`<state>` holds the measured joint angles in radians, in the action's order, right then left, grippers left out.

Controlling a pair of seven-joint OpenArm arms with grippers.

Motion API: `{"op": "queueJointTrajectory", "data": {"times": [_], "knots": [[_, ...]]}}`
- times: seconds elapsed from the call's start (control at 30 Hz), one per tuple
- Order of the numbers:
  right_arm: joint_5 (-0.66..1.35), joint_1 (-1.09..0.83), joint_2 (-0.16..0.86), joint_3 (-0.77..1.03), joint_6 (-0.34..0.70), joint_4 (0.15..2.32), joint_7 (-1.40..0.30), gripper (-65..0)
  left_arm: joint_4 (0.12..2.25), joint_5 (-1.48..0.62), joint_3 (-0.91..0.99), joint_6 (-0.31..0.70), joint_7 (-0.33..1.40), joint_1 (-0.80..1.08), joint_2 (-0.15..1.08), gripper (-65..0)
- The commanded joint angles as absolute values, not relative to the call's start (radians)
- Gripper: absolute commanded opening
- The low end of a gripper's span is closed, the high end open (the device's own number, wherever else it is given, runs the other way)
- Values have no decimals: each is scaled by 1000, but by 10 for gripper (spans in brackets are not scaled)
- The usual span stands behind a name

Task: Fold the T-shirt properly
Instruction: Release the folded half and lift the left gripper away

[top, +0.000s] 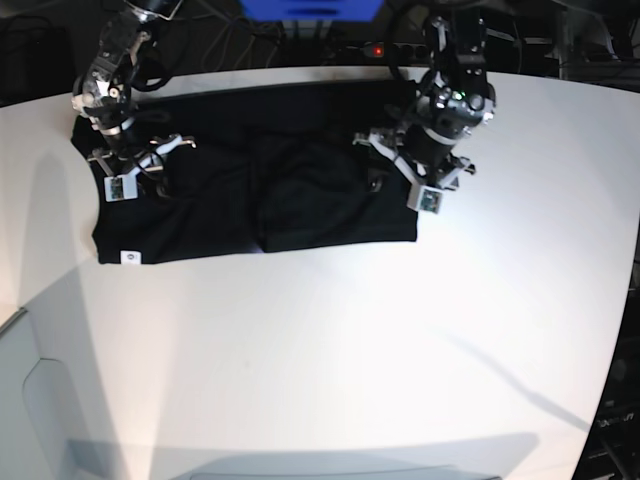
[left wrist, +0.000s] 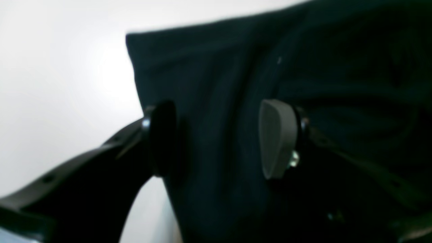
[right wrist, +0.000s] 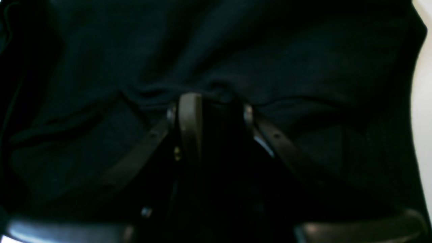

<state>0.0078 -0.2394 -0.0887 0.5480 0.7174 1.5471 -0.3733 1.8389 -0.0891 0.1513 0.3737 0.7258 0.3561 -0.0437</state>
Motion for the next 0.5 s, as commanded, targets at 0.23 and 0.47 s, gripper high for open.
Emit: {"op": "queueJointTrajectory", "data": {"times": [0.23,0.47], "knots": [[-47,-251,-90,547,698,1540,-461,-479,1854,-108,-82,381,704,377,-42,-271],[-47,-249,-87,552,698,1541,-458,-479,1865,-108,-275,383,704,377,-42,-271]]}}
